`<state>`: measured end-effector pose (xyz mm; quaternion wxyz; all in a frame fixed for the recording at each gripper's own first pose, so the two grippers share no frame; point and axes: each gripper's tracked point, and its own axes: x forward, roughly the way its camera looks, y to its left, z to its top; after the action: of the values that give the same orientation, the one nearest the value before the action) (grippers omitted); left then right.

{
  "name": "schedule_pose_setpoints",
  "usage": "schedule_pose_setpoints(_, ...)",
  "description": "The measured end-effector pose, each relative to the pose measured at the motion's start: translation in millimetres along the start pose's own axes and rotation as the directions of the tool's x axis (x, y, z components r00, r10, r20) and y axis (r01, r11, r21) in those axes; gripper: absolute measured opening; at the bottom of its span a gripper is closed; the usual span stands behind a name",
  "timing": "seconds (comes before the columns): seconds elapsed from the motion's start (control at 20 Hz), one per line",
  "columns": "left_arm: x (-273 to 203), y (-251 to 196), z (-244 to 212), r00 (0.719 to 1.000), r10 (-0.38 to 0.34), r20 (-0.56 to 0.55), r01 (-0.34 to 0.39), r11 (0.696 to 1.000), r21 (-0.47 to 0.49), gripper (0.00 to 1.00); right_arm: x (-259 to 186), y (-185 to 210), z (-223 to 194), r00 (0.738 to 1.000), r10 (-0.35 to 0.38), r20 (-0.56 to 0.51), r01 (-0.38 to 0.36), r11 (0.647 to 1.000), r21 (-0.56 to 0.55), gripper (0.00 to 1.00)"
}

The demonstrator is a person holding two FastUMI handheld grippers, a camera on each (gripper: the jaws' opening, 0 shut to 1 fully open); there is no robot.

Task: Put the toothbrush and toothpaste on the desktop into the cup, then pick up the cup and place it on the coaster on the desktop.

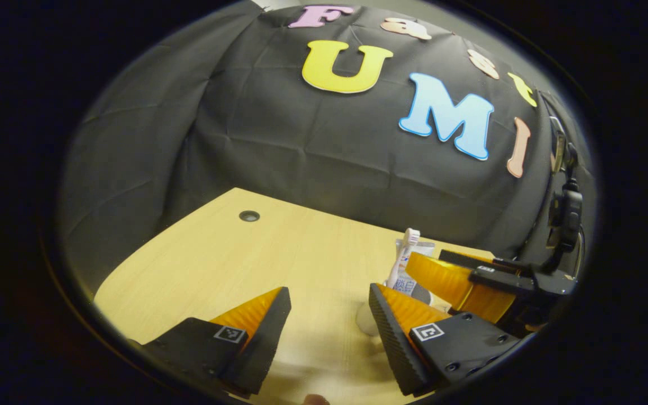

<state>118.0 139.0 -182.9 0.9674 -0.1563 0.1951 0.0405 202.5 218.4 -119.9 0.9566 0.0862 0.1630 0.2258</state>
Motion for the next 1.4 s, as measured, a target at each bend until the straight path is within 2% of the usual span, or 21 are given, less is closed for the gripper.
schedule_pose_setpoints(0.25,-7,-20,-3,0.999,-0.023,-0.026,0.025,0.999,0.048,0.91,-21,-12,20,0.999,-0.021,0.031,0.02,0.999,0.034,0.91)
schedule_pose_setpoints(0.45,-8,-49,-5,0.996,-0.073,-0.059,0.079,0.992,0.097,0.91,-48,-38,36,0.995,-0.08,0.056,0.078,0.996,0.033,0.9)
schedule_pose_setpoints(0.6,-4,-71,-11,0.989,-0.104,-0.106,0.116,0.986,0.118,0.91,-71,-59,40,0.99,-0.128,0.06,0.125,0.991,0.045,0.9)
schedule_pose_setpoints(0.75,7,-82,-26,0.976,-0.088,-0.2,0.118,0.983,0.142,0.91,-95,-81,41,0.984,-0.173,0.051,0.169,0.984,0.062,0.9)
schedule_pose_setpoints(0.9,19,-94,-42,0.949,-0.088,-0.302,0.138,0.979,0.148,0.91,-116,-101,36,0.977,-0.211,0.031,0.208,0.975,0.077,0.9)
schedule_pose_setpoints(1.1,31,-104,-67,0.9,-0.064,-0.431,0.151,0.974,0.17,0.91,-132,-119,23,0.971,-0.238,-0.016,0.238,0.964,0.118,0.9)
schedule_pose_setpoints(1.4,51,-108,-101,0.825,-0.017,-0.565,0.162,0.965,0.208,0.91,-145,-138,4,0.961,-0.264,-0.087,0.276,0.944,0.183,0.9)
